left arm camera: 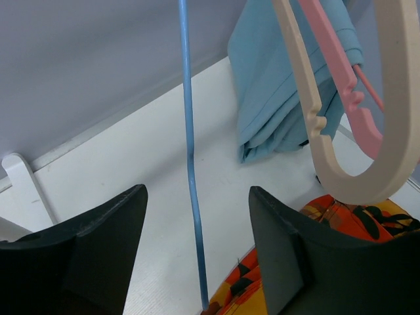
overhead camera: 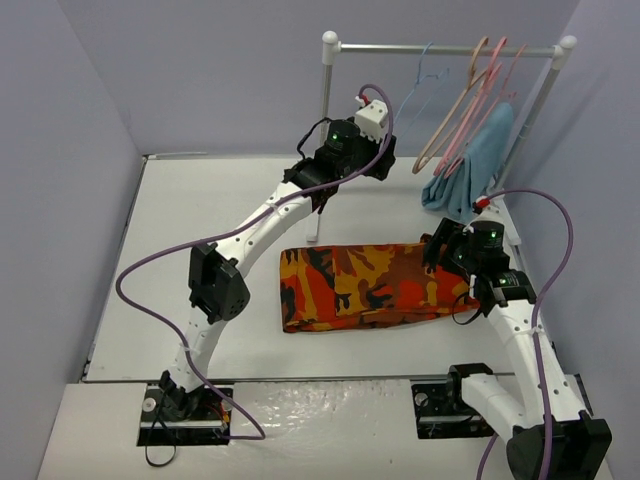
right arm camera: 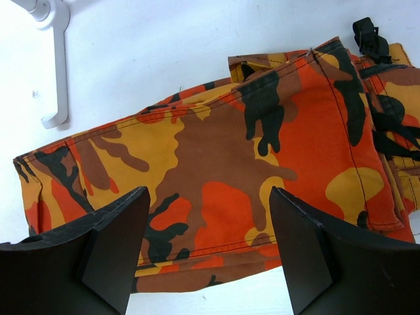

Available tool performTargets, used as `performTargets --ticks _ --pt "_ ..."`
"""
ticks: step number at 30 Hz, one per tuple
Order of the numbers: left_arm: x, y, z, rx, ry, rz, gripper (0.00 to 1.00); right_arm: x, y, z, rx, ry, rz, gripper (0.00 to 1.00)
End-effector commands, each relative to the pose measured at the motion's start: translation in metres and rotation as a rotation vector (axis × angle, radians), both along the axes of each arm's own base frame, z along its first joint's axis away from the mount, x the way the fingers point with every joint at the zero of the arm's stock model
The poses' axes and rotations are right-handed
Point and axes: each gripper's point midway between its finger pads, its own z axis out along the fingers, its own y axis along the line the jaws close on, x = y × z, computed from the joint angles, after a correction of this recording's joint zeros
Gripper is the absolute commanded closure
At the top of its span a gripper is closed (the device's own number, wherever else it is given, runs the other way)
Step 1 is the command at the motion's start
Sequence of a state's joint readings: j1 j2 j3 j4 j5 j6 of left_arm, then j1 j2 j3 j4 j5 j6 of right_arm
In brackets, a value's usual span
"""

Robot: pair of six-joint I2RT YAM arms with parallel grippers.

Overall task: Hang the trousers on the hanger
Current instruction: Grab a hanger with the left arm

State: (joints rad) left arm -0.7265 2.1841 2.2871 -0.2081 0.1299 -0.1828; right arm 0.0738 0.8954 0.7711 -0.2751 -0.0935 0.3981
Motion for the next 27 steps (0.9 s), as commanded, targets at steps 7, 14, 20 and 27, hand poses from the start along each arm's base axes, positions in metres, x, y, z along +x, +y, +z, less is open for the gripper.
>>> performTargets --ticks 7,14,20,27 --pt "-0.005 -0.005 0.1 -0.187 -0.218 0.015 0.74 -0.002 0.004 0.014 0.011 -0.046 0.022 0.29" --pt "-0.005 -0.016 0.093 -0.19 -0.217 0.001 0.73 -0.005 0.005 0.015 0.006 -0.045 0.03 0.29" --pt "0.0 -0.017 0.092 -0.188 -0.225 0.018 0.71 -0.007 0.006 0.016 0.01 -0.043 0.035 0.29" --pt "0.001 -0.018 0.091 -0.191 -0.223 0.033 0.86 -0.009 0.006 0.016 0.009 -0.039 0.039 0.29"
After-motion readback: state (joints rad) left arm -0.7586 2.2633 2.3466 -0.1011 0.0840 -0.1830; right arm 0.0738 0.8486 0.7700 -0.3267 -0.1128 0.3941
